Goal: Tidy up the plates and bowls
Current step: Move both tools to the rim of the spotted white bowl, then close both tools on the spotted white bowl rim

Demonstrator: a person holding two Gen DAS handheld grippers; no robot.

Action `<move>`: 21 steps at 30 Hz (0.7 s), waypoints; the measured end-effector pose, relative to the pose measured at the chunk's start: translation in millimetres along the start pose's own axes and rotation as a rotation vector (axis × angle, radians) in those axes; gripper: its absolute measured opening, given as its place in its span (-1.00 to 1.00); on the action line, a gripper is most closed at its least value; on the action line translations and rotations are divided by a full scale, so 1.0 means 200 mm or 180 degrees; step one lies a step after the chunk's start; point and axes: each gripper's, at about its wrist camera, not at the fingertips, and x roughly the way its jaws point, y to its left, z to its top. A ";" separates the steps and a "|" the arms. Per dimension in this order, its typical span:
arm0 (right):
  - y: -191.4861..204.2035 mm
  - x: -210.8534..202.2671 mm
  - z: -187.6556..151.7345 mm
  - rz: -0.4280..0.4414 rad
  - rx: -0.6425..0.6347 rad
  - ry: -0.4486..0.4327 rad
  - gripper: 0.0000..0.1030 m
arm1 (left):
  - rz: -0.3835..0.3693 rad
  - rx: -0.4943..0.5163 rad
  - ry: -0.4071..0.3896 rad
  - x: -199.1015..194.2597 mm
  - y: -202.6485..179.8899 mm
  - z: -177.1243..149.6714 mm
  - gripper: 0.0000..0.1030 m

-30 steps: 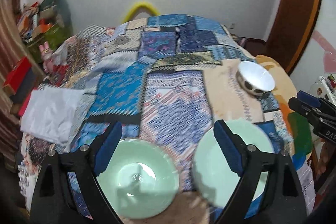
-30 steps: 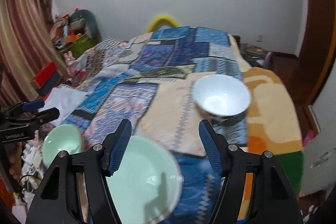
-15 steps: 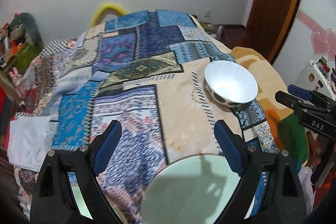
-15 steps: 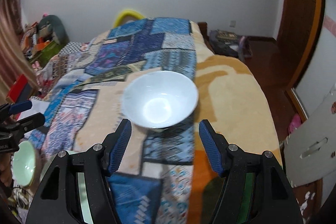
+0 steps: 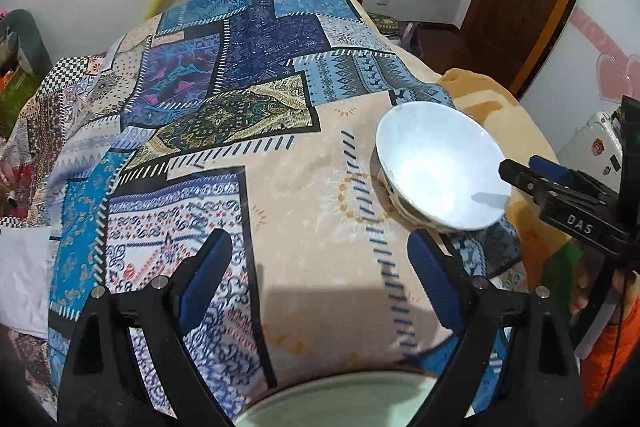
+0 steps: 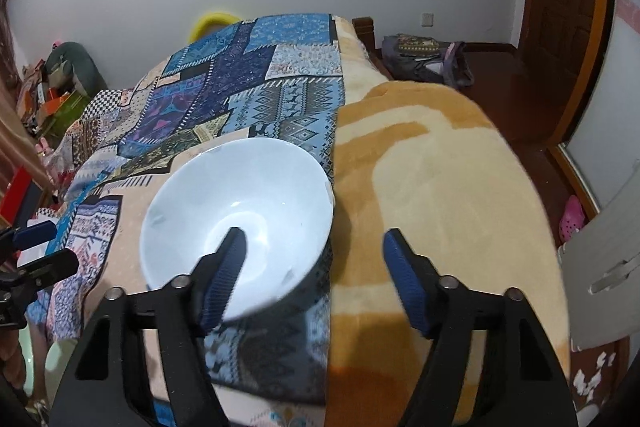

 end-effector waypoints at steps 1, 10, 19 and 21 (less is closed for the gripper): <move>0.00 0.03 0.01 0.0020 0.0006 0.0030 -0.01 | -0.0002 0.0003 -0.0019 0.02 0.00 0.01 0.75; 0.01 0.16 0.00 0.0111 -0.0069 0.0216 -0.65 | -0.0150 0.0006 0.0044 0.15 -0.04 0.09 0.46; 0.07 0.14 -0.01 0.0347 -0.0283 0.0220 -0.66 | -0.0206 0.0019 0.0239 0.31 -0.08 0.08 0.13; 0.10 0.14 -0.02 0.0410 -0.0343 0.0254 -0.66 | -0.0250 -0.0019 0.0319 0.35 -0.07 0.07 0.01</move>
